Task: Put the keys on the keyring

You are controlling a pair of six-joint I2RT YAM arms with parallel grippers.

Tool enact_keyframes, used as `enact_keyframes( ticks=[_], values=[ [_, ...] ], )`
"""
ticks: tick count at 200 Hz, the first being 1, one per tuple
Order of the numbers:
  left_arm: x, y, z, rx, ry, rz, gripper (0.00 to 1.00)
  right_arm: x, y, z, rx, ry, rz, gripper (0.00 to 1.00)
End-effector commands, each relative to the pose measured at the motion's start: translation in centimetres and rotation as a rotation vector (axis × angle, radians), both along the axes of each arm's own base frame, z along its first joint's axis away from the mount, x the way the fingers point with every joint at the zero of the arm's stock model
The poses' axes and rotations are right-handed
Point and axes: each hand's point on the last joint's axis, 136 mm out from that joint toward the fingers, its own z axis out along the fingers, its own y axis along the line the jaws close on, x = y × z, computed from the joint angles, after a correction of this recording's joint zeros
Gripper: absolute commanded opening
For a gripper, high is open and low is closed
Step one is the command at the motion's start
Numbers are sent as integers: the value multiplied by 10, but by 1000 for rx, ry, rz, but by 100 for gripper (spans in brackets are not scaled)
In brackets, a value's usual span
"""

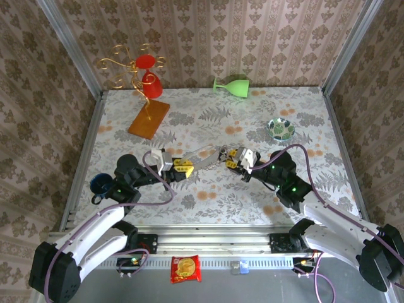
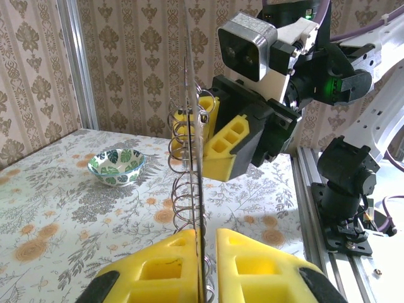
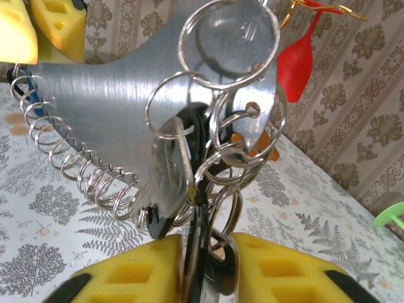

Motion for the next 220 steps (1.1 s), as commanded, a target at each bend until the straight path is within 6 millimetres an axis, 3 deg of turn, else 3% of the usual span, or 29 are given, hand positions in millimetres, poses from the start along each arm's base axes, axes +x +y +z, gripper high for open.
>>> enact_keyframes(
  ticks=[1,37,72,96,178,220],
  values=[
    [-4,1,21,-38,-54,-26,0,0,2,16,22,-14,8,18],
    [-4,1,19,-32,-70,-17,0,7,-3,16,-2,3,-40,0],
    [3,7,10,-3,-135,64,0,22,-28,18,-61,40,-210,0],
    [7,11,3,18,-165,110,0,20,-37,23,-96,60,-246,0],
    [5,10,-21,112,-243,140,0,13,-37,58,-101,48,-221,0],
    [8,9,-31,147,-297,183,1,9,-29,62,-120,78,-184,0]
  ],
)
